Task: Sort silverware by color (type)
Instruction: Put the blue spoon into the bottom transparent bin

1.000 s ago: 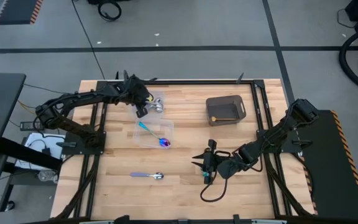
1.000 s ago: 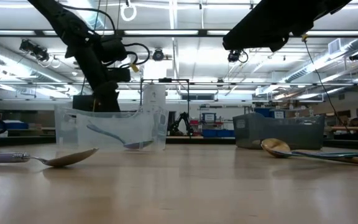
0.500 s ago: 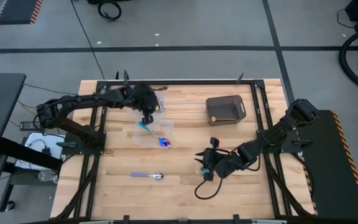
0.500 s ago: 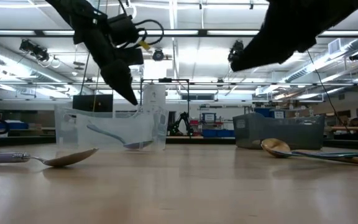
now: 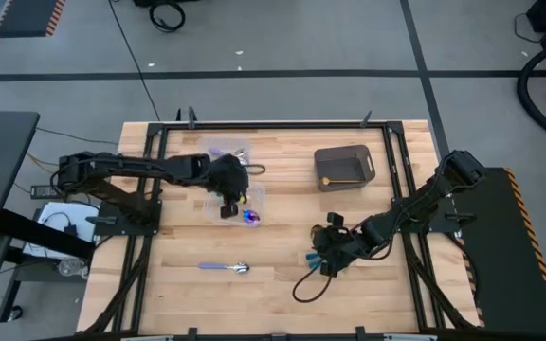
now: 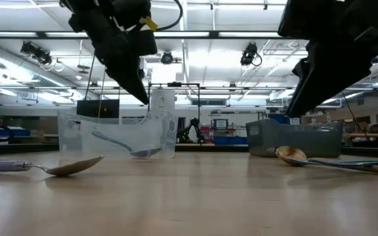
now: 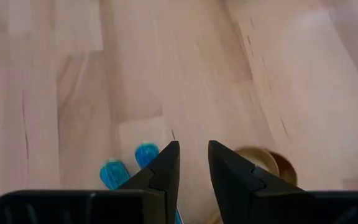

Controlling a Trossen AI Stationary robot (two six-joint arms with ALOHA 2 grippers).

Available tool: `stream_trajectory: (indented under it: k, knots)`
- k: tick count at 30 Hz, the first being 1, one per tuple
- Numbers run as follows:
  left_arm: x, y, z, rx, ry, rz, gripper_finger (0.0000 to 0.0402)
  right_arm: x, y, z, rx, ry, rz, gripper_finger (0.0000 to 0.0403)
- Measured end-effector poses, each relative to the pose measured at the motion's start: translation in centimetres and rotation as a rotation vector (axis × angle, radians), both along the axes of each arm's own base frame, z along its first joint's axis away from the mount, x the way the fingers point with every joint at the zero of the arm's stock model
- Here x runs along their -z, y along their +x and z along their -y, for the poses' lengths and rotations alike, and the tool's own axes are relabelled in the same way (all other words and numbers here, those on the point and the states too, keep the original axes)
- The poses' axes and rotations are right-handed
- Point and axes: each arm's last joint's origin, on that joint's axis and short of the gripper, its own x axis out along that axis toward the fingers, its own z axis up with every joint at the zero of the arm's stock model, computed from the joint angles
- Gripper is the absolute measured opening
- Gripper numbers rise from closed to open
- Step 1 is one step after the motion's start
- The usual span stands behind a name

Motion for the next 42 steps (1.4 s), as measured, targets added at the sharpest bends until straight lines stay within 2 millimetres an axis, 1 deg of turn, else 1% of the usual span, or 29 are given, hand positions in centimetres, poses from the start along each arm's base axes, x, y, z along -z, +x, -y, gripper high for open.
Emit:
stream_trajectory:
  k: [7, 10, 14, 20, 24, 36, 42]
  knots:
    - [0.2, 0.1, 3.0, 0.058, -0.040, -0.030, 0.0094, -1.1, -0.5, 0.3, -0.011, 0.014, -0.205, 0.0095]
    - [0.2, 0.1, 3.9, 0.091, -0.040, -0.031, 0.0094, -1.0, -0.8, 0.7, -0.051, 0.060, -0.295, 0.0098]
    - [0.2, 0.1, 4.9, 0.124, -0.041, -0.031, 0.0094, -0.3, -0.9, 1.3, -0.084, 0.112, -0.348, 0.0117]
    - [0.2, 0.1, 6.0, 0.161, -0.041, -0.032, 0.0094, 0.2, -1.1, 1.9, -0.072, 0.138, -0.382, 0.0159]
    - [0.2, 0.0, 6.5, 0.179, -0.041, -0.032, 0.0094, 0.2, -1.0, 2.1, -0.067, 0.141, -0.386, 0.0172]
    - [0.2, -0.1, 7.8, 0.210, -0.051, -0.034, 0.0094, 0.3, -1.2, 2.5, -0.056, 0.130, -0.417, 0.0163]
    - [0.2, -0.2, 8.5, 0.214, -0.066, -0.042, 0.0094, 1.2, -1.6, 3.1, -0.017, 0.166, -0.443, 0.0162]
